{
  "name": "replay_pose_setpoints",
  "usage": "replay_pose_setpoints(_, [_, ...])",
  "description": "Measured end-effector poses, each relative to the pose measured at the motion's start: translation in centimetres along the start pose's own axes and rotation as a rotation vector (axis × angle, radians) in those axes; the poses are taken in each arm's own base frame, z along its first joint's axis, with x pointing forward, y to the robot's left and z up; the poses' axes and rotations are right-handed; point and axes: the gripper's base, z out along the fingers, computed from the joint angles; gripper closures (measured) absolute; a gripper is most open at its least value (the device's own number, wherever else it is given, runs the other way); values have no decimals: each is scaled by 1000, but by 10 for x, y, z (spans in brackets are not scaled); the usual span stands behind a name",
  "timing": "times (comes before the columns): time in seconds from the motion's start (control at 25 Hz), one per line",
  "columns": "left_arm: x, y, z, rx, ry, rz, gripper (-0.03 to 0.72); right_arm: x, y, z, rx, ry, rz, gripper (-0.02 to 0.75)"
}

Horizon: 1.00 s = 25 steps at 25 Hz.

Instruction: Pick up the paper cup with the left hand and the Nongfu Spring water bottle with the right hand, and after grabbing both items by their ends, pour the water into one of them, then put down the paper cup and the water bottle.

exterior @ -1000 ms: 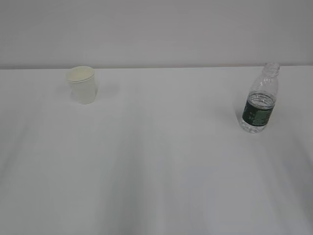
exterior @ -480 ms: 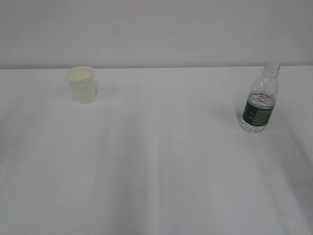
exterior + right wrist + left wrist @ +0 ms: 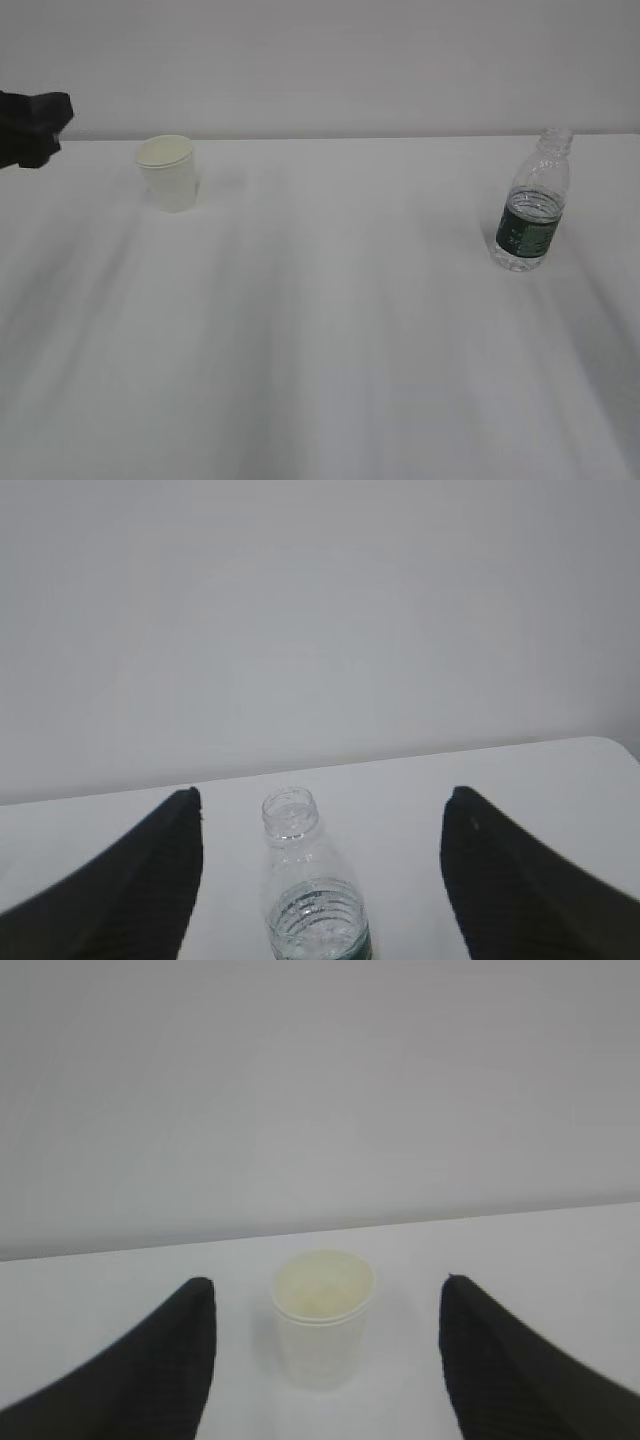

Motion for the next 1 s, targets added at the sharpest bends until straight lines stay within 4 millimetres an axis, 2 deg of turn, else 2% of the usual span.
replay_pose_setpoints(0.4, [25, -5, 24, 25, -61, -36, 183, 40, -1, 13, -30, -47, 29, 183])
replay_pose_setpoints(0.6, [40, -5, 25, 39, -132, -34, 183, 63, -2, 21, -44, -73, 43, 183])
replay_pose_setpoints(0.84, [60, -8, 29, 93, -138, -1, 183, 106, -4, 33, -42, 92, 43, 183])
replay_pose_setpoints(1.0, [82, -9, 36, 109, -88, 6, 184, 121, -3, 43, -65, 149, 7, 183])
